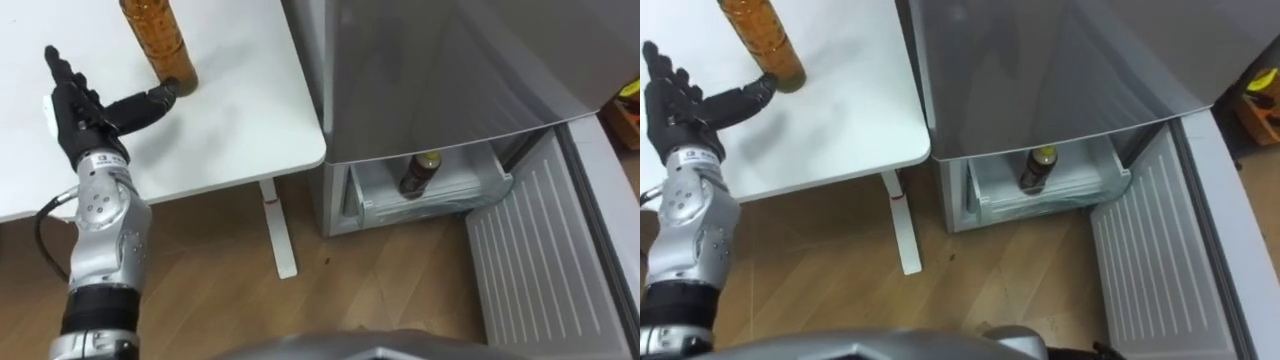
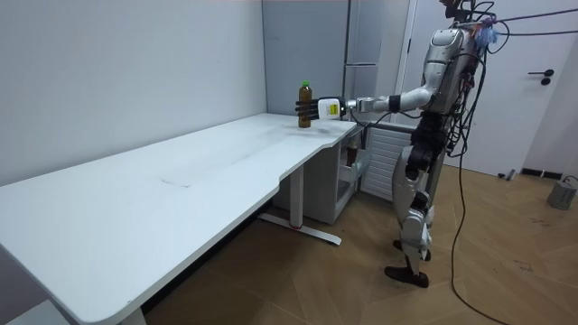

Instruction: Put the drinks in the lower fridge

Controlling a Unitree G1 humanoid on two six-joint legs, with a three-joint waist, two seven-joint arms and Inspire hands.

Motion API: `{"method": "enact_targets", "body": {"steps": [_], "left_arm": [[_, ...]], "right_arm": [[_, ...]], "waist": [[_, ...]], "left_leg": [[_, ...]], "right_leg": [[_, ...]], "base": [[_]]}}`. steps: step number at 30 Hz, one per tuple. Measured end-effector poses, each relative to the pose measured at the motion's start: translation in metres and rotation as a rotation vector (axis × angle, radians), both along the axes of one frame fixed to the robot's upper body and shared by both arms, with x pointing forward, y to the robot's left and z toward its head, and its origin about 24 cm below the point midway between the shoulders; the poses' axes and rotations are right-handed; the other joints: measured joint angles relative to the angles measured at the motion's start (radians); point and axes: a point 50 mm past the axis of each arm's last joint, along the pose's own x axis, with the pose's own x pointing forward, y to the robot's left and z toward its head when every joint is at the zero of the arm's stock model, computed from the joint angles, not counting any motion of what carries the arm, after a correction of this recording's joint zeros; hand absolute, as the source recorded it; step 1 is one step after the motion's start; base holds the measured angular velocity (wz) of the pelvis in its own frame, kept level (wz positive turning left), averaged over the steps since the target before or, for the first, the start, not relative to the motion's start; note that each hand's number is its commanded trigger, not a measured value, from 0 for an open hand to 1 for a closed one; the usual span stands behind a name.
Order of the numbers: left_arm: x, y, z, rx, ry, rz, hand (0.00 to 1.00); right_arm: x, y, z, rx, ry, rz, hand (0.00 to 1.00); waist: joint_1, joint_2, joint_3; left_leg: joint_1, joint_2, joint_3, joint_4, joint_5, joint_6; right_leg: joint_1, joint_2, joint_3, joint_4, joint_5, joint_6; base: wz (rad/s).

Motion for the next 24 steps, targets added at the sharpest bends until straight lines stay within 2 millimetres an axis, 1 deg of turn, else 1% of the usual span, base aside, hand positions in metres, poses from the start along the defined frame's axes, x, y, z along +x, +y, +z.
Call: {"method": "enact_targets", "body": {"steps": [3, 6, 8, 9, 11, 13, 14, 15, 17, 21, 24], "left_arm": [[0.007, 0.005, 0.002, 0.013, 0.02, -0.004, 0.0], [0.019, 0.008, 0.013, 0.018, -0.01, 0.0, 0.0], [0.023, 0.016, 0.016, 0.012, -0.011, 0.025, 0.0], [0.024, 0.019, 0.016, 0.007, -0.004, 0.028, 0.0], [0.029, 0.025, 0.019, -0.004, 0.007, 0.037, 0.0], [0.034, 0.029, 0.024, -0.011, -0.003, 0.049, 0.0], [0.035, 0.034, 0.026, -0.01, -0.002, 0.061, 0.0], [0.035, 0.036, 0.026, -0.011, 0.002, 0.066, 0.0], [0.036, 0.044, 0.026, -0.003, 0.036, 0.075, 0.0], [0.037, 0.05, 0.029, -0.023, 0.046, 0.069, 0.0], [0.036, 0.056, 0.03, -0.025, 0.063, 0.065, 0.0]], "right_arm": [[-0.006, -0.001, 0.0, 0.0, 0.031, 0.015, 0.0], [-0.013, -0.007, 0.001, -0.011, 0.057, 0.001, 0.0], [-0.015, -0.011, 0.003, -0.024, 0.066, -0.006, 0.0], [-0.016, -0.012, 0.003, -0.024, 0.067, -0.008, 0.0], [-0.019, -0.012, 0.003, -0.02, 0.082, -0.024, 0.0], [-0.021, -0.012, 0.003, -0.016, 0.102, -0.03, 0.0], [-0.021, -0.012, 0.003, -0.015, 0.115, -0.019, 0.0], [-0.021, -0.013, 0.003, -0.016, 0.12, -0.013, 0.0], [-0.023, -0.016, 0.004, -0.023, 0.133, -0.013, 0.0], [-0.029, -0.019, 0.005, -0.037, 0.157, -0.016, 0.0], [-0.033, -0.022, 0.006, -0.045, 0.168, -0.031, 0.0]], "waist": [[-0.007, 0.009, 0.0001], [-0.006, 0.022, 0.0013], [-0.007, 0.038, -0.0019], [-0.008, 0.041, -0.0038], [-0.014, 0.043, -0.0053], [-0.014, 0.04, -0.0044], [-0.02, 0.039, -0.0044], [-0.022, 0.038, -0.0045], [-0.026, 0.041, -0.0065], [-0.028, 0.042, -0.0073], [-0.028, 0.048, -0.0083]], "left_leg": [[0.007, 0.001, 0.004, 0.0, 0.0, 0.0], [0.013, 0.0, 0.009, -0.002, 0.0, 0.0], [0.017, 0.001, 0.024, -0.006, 0.0, 0.0], [0.019, 0.002, 0.026, -0.008, 0.0, 0.0], [0.026, 0.003, 0.029, -0.014, 0.0, 0.0], [0.026, 0.002, 0.035, -0.015, 0.0, 0.0], [0.027, 0.002, 0.039, -0.015, 0.0, 0.0], [0.027, 0.002, 0.04, -0.015, 0.0, 0.0], [0.03, 0.002, 0.052, -0.016, 0.0, 0.0], [0.037, 0.003, 0.056, -0.015, 0.0, 0.0], [0.044, 0.005, 0.06, -0.016, -0.001, -0.002]], "right_leg": [[0.006, 0.002, 0.009, 0.002, 0.0, 0.0], [0.005, 0.003, 0.014, 0.002, 0.0, 0.0], [0.002, 0.004, 0.021, 0.005, 0.0, 0.0], [0.0, 0.005, 0.024, 0.006, 0.0, 0.0], [-0.009, 0.008, 0.039, 0.017, -0.001, 0.0], [-0.011, 0.008, 0.046, 0.017, -0.001, 0.0], [-0.011, 0.009, 0.048, 0.017, -0.001, 0.0], [-0.011, 0.009, 0.05, 0.016, -0.001, 0.0], [-0.009, 0.012, 0.07, 0.016, -0.001, 0.0], [-0.009, 0.013, 0.076, 0.018, 0.0, -0.001], [-0.011, 0.016, 0.085, 0.02, 0.0, -0.001]], "base": [[-0.08], [-0.08], [-0.16], [-0.16], [-0.12], [-0.11], [-0.11], [-0.12], [-0.15], [-0.08], [-0.08]]}}
